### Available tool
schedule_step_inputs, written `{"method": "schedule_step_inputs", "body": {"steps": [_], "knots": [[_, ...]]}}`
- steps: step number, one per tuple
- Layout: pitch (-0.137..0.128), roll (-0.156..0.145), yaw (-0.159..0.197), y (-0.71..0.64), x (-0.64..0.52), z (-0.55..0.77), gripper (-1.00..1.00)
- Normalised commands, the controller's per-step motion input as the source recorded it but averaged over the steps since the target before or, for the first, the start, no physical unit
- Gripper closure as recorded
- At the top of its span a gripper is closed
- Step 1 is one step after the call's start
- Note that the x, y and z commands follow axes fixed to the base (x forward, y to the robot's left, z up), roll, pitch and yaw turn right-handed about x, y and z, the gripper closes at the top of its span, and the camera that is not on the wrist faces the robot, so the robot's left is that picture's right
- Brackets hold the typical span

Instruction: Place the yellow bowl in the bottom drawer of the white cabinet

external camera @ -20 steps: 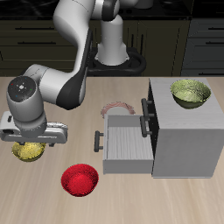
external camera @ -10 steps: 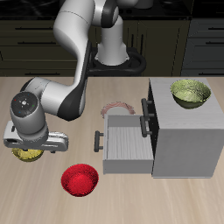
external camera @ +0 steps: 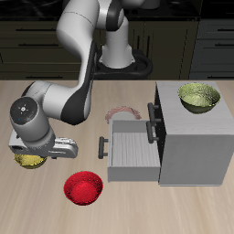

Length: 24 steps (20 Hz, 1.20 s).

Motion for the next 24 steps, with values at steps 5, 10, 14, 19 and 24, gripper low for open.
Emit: {"method": "schedule_step_inputs", "body": {"steps": [5,10,14,19,24], "knots": [[-0.003,0.007,-0.018,0.03,-0.01,0.05,1.00],[-0.015,-0.015,0.015,-0.08,-0.07,0.12,1.00],[0.000,0.007,0.036,0.19,-0.06,0.26,1.00],[0.009,-0.018,0.040,0.08,-0.10,0.29,1.00],[0.003,-0.033,0.000,0.09,-0.19,0.42,1.00]]}}
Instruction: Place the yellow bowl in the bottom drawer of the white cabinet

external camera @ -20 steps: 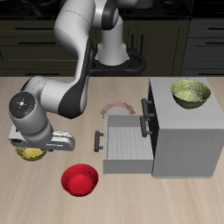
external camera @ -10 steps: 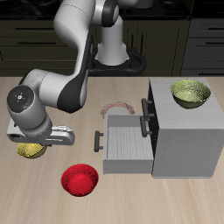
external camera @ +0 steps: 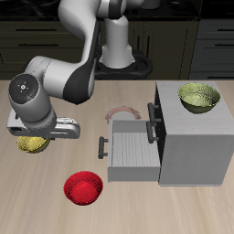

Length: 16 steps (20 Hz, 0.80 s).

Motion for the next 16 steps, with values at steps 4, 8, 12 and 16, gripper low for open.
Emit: {"method": "schedule_step_inputs", "body": {"steps": [4,8,12,16], "knots": [[-0.046,0.001,0.028,0.17,-0.22,0.42,1.00],[-0.038,-0.026,0.007,0.08,-0.24,0.36,1.00],[-0.060,-0.036,0.017,0.03,-0.34,0.48,1.00],[-0.050,-0.007,0.020,0.03,-0.27,0.31,1.00]]}}
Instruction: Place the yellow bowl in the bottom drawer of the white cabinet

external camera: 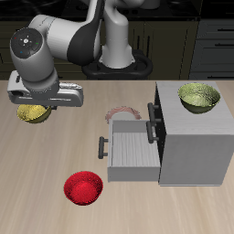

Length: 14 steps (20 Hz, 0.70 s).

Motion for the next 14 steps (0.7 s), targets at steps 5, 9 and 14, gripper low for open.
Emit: {"method": "schedule_step_inputs", "body": {"steps": [5,9,14], "knots": [[-0.038,-0.024,0.017,-0.06,-0.19,0.25,1.00],[-0.036,-0.002,0.010,0.00,-0.05,0.21,1.00],[-0.040,0.041,-0.005,0.21,0.10,0.29,1.00]]}}
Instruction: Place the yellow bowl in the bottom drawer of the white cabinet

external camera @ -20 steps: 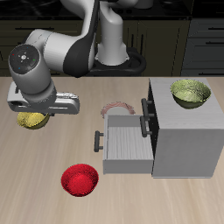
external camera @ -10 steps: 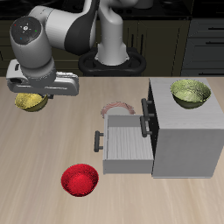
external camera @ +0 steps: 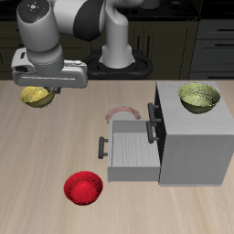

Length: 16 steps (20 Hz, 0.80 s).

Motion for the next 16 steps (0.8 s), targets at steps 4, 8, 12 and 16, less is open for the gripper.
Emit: {"method": "schedule_step_inputs", "body": {"steps": [4,8,12,16], "knots": [[-0.011,0.062,0.012,0.36,0.23,0.09,1.00],[-0.011,0.079,0.019,0.58,0.31,0.09,1.00],[-0.014,0.053,-0.007,0.32,0.22,0.10,1.00],[0.005,0.069,-0.015,0.51,0.23,0.04,1.00]]}}
